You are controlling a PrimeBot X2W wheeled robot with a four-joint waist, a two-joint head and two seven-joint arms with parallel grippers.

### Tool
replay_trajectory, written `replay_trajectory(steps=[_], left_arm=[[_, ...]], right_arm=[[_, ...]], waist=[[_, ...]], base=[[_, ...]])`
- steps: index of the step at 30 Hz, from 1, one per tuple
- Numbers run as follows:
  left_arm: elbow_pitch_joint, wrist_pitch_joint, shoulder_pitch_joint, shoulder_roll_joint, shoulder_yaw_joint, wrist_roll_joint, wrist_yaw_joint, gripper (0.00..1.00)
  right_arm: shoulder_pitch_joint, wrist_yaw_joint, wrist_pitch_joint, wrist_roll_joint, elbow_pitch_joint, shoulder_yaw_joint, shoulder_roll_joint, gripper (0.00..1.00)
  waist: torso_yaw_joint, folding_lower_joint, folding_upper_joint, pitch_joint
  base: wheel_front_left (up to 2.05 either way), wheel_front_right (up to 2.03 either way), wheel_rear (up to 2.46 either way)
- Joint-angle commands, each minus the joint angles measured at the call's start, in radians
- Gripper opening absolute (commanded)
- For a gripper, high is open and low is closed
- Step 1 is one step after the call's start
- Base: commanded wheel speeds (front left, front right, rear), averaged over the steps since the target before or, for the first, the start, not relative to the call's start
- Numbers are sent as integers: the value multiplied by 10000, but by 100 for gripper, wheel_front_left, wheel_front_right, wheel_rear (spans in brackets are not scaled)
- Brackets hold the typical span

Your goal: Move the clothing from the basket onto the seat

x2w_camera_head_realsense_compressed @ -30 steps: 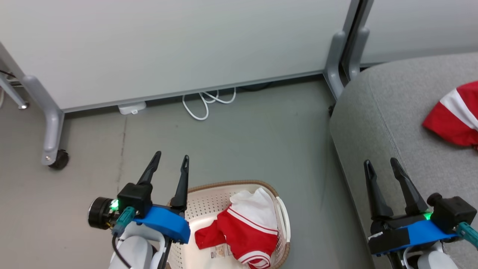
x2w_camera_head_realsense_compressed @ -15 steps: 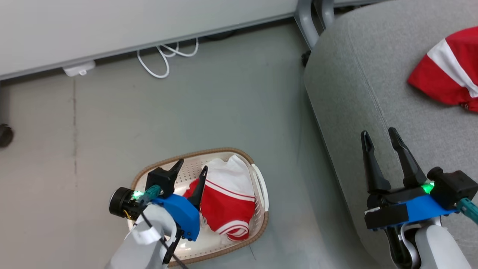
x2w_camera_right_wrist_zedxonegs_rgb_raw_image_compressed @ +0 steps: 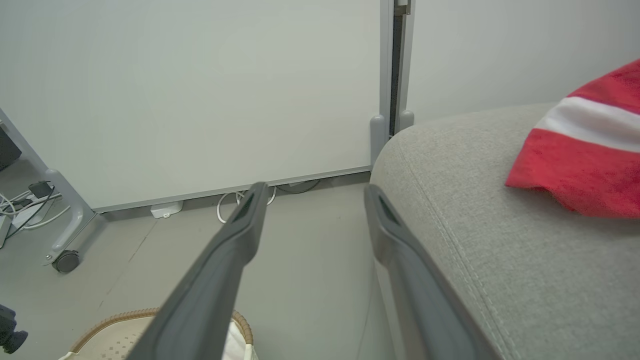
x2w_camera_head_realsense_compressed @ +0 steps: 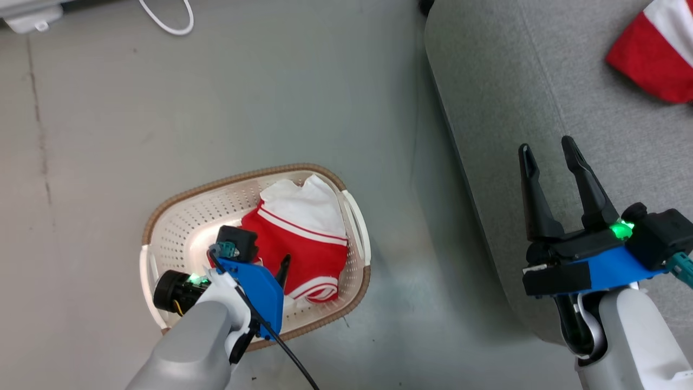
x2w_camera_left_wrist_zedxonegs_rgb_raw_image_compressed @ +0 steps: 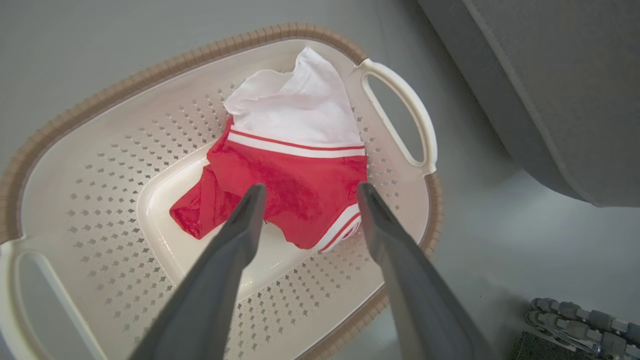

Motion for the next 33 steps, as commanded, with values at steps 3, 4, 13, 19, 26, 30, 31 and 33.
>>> replay_trajectory(steps=[3, 4, 13, 19, 26, 30, 31, 33], left_arm=[[235, 581, -406, 116, -245, -550, -7, 100], [299, 743, -485, 146, -291, -709, -8, 100], [417, 2057, -877, 250, -616, -2003, -8, 100], [498, 2376, -1335, 430, -800, -2598, -8, 100], [840, 2539, -1938, 407, -1009, -2933, -8, 100], [791, 2642, -2134, 349, -1024, -3269, -8, 100], [741, 2658, -2178, 341, -1036, -3360, -8, 100], [687, 2627, -2280, 381, -1132, -3447, -8, 100]], right_arm=[[-408, 3, -34, -63, -69, 147, -69, 100], [-516, 3, -34, -75, -107, 190, -67, 100], [-943, 3, -34, -76, -311, 157, -11, 100], [-1147, 5, -34, -82, -447, 110, 48, 100], [-1365, 3, -34, -85, -572, 32, 99, 100], [-1477, 3, -34, -82, -625, 46, 131, 100], [-1491, 5, -34, -85, -642, 50, 138, 100], [-1564, 3, -34, -78, -640, 60, 163, 100]], waist=[[-169, -2, 0, 769], [-216, -2, 0, 917], [-432, -2, 0, 1820], [-476, -2, 0, 2534], [-458, -2, 0, 3261], [-458, -2, 0, 3585], [-462, -2, 0, 3657], [-476, -2, 0, 3784]], base=[[0, 0, 0], [0, 0, 0], [0, 0, 0], [0, 0, 0], [0, 0, 0], [0, 0, 0], [0, 0, 0], [0, 0, 0]])
